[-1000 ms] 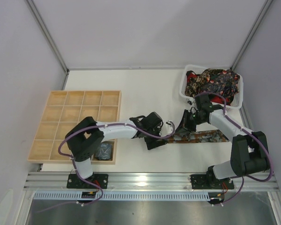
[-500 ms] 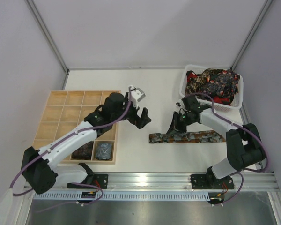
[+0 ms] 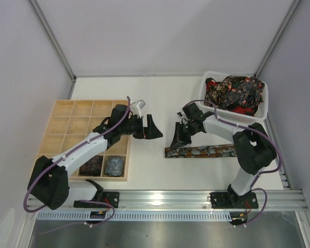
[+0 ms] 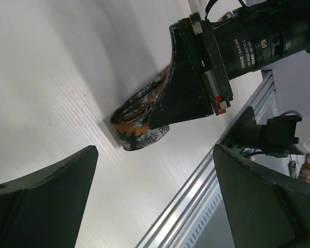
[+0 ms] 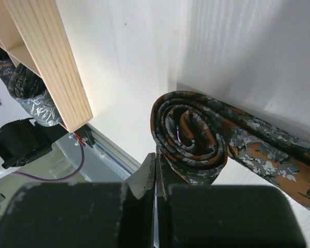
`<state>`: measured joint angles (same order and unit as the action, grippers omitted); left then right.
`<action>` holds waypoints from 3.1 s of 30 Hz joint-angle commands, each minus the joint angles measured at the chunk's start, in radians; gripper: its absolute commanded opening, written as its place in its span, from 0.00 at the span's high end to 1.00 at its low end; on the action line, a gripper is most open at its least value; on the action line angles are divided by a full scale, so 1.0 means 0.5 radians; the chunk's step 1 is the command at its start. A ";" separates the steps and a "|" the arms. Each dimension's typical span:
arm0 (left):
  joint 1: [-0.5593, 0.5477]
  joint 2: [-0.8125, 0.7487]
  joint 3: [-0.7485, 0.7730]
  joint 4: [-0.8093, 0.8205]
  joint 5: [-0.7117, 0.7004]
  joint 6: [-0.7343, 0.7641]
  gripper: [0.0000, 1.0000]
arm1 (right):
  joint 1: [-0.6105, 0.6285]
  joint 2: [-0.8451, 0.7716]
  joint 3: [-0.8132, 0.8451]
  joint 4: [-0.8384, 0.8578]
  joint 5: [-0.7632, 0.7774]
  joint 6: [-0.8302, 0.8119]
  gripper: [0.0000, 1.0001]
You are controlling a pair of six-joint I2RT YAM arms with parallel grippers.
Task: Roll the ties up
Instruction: Roll the tie
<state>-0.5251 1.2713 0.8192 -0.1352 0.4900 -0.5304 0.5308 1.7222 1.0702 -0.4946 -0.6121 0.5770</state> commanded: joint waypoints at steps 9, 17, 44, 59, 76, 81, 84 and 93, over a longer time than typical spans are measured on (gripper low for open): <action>-0.020 0.258 0.184 -0.113 0.051 -0.194 0.00 | -0.025 -0.069 -0.042 -0.054 0.098 -0.077 1.00; -0.177 0.467 0.221 -0.119 0.097 -0.240 0.00 | -0.150 -0.051 -0.137 -0.033 0.123 -0.172 1.00; -0.306 1.142 0.414 0.041 0.425 -0.746 0.26 | -0.252 -0.103 -0.269 0.078 0.043 -0.310 1.00; -0.361 1.311 0.524 -0.021 0.336 -0.697 0.51 | -0.252 -0.140 -0.260 0.057 0.031 -0.307 1.00; -0.364 1.354 0.543 -0.021 0.315 -0.719 0.63 | -0.236 -0.309 -0.303 -0.094 0.107 -0.369 1.00; -0.364 1.351 0.555 -0.021 0.321 -0.719 0.63 | -0.255 -0.251 -0.336 -0.027 0.126 -0.365 1.00; -0.364 1.348 0.558 -0.018 0.330 -0.722 0.62 | -0.264 -0.202 -0.343 0.013 0.138 -0.365 1.00; -0.358 1.320 0.515 0.080 0.376 -0.712 0.32 | -0.285 -0.128 -0.361 0.072 0.163 -0.375 1.00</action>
<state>-0.7002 1.9434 1.0691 -0.1257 0.6701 -0.8902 0.3946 1.6489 0.8967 -0.4927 -0.5564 0.4114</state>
